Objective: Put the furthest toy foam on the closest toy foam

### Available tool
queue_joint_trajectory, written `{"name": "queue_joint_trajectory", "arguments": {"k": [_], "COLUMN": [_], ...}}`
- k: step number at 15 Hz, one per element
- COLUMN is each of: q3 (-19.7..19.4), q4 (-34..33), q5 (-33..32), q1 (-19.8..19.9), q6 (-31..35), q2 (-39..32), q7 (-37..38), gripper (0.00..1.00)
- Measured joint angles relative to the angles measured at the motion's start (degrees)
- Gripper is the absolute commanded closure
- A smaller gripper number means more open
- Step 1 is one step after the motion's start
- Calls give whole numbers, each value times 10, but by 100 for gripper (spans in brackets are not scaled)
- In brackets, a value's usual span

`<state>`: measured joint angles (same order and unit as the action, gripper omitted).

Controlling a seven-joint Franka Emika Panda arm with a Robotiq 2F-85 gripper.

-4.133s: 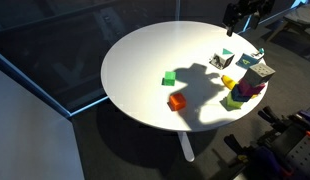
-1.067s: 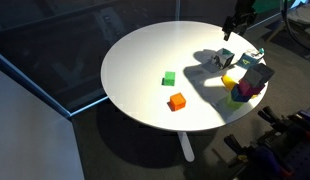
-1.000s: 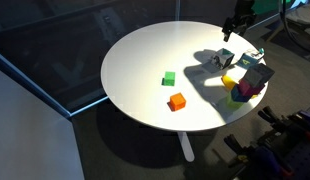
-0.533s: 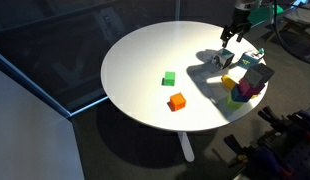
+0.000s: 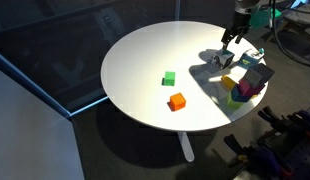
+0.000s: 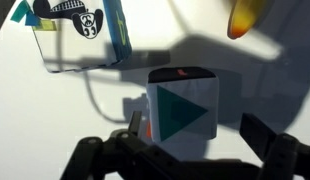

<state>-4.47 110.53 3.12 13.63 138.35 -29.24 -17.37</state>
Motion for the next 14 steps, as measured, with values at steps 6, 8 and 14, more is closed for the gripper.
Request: {"name": "queue_joint_trajectory", "arguments": {"k": [6,8,14], "q3": [5,5,6], "q4": [0,0,0], "q5": [0,0,0], "q1": [4,5,6], "q6": [22,26,48], "q2": [-12,-16,-29], "q7": [-35,-42,-43], "gripper": [0,0,0]}}
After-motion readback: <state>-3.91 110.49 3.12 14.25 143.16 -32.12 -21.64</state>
